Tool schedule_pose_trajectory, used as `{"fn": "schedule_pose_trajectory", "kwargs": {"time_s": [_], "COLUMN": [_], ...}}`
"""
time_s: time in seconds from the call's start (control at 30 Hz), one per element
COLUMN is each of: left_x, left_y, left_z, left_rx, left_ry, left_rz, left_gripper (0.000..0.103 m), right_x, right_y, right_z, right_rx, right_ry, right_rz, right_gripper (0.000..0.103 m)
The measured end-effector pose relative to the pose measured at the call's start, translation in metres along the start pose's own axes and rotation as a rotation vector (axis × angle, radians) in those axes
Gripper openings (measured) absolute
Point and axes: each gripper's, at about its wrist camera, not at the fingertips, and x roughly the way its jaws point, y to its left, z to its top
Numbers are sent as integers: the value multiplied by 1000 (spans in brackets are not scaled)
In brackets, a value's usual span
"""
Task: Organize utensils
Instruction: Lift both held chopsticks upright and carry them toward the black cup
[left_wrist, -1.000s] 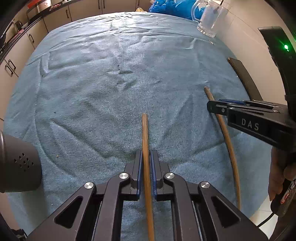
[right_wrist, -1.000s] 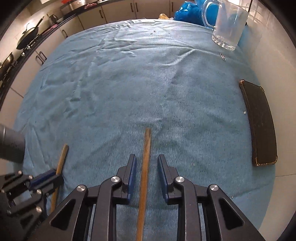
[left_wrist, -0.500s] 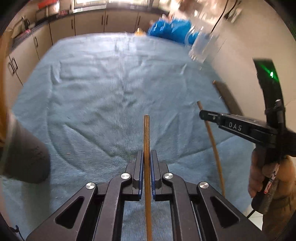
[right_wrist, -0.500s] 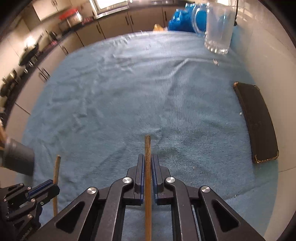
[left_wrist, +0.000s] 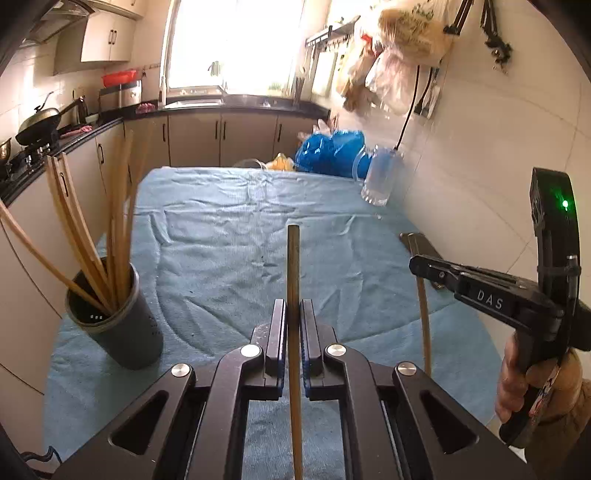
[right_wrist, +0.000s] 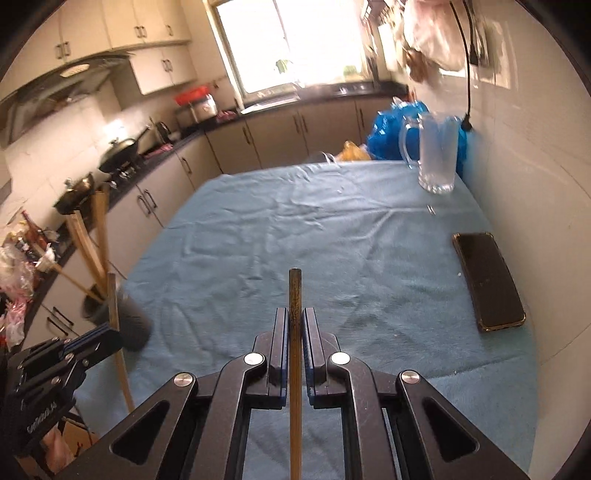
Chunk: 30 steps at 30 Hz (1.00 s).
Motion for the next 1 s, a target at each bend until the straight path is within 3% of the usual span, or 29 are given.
{"fn": "schedule_pose_trajectory", "kwargs": {"time_s": [0.5,0.77,1.0], "left_x": [-66,-96,-116], "left_y": [15,28,48], "left_z": [-12,-13,-9], "left_rx": [-95,-121,-155], "left_ry": [-137,-217,-261], "left_rz": [-2,32,16], "left_gripper": [6,6,6], "right_x": [-54,-63,-64], "right_y": [43,61,76], "right_z": [-8,-4,7], "right_rx": [-67,-89,-89], "right_ry": [-205,-256,-286], "right_rz": [52,87,124], "right_gripper": [8,8,8]}}
